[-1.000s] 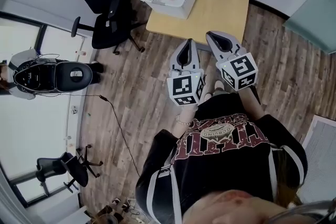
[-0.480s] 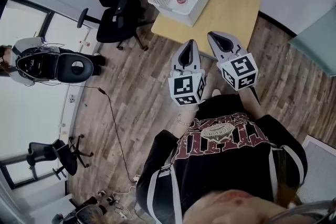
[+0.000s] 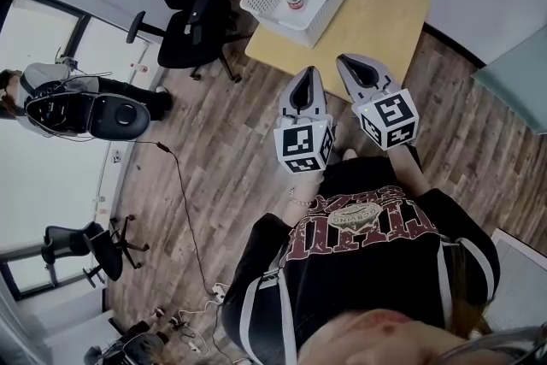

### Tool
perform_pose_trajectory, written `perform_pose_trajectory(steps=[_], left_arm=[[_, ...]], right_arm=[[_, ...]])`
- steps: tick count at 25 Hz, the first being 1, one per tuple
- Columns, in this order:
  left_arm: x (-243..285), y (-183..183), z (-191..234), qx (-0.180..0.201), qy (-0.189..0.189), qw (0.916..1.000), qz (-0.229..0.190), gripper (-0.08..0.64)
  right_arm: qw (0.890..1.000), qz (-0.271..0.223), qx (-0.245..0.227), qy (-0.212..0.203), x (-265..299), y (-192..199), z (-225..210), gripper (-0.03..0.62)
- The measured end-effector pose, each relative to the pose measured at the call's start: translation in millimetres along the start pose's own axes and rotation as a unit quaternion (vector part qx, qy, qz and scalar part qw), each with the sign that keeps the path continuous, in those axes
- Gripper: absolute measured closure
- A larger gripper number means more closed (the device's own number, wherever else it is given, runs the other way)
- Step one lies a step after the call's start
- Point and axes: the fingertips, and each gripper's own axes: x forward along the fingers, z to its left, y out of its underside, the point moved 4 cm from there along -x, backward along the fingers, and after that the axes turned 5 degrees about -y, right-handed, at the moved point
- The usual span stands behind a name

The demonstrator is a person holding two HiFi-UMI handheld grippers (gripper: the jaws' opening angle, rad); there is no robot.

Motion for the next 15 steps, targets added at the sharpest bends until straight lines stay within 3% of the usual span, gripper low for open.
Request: perform_pose_trajectory(steps=[15], left_arm=[[59, -6, 19, 0.002, 0.025, 0.9997, 0.004, 0.512]], right_arm=[[1.0, -0.001, 0.002, 0.03, 36, -6, -40, 0.574]])
